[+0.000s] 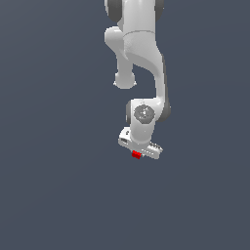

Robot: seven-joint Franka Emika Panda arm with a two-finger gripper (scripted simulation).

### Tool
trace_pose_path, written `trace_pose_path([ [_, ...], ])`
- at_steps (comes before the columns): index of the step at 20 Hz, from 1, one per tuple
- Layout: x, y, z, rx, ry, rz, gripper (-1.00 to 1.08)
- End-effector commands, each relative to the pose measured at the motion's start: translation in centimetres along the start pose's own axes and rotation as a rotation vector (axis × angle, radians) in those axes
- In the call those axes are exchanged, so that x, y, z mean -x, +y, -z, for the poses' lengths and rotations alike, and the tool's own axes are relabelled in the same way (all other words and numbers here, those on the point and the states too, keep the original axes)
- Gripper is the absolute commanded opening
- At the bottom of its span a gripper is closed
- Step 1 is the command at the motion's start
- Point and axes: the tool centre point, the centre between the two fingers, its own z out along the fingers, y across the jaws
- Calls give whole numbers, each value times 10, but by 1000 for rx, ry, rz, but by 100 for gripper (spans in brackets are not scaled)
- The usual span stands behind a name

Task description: Pick up the red cube and move it to a goal position.

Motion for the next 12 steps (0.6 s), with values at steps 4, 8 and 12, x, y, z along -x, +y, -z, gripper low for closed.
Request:
trace_pose_path([
  [4, -3, 5, 5, 0, 0, 0, -100],
  [8, -10, 20, 19, 0, 0, 0, -100],
  [12, -24, 46, 44, 0, 0, 0, -100],
])
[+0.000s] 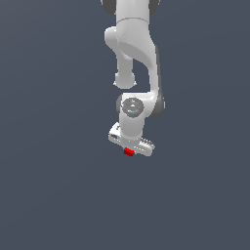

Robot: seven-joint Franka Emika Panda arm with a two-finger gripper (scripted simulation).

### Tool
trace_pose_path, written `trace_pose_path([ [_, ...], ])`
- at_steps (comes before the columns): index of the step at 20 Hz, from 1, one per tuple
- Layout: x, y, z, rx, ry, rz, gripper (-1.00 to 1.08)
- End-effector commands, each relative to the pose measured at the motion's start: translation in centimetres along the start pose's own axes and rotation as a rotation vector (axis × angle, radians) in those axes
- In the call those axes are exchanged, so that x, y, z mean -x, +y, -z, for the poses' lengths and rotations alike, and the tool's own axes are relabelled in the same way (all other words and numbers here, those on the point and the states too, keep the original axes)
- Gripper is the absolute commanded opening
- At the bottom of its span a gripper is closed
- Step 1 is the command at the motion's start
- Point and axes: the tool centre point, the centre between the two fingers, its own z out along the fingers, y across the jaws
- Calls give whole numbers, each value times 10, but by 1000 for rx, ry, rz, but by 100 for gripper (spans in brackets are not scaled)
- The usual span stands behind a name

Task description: Pick up the red cube and move it to a goal position.

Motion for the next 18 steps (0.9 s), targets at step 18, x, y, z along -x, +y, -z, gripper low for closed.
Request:
trace_pose_path([
  [18, -53, 88, 87, -1, 2, -2, -100],
])
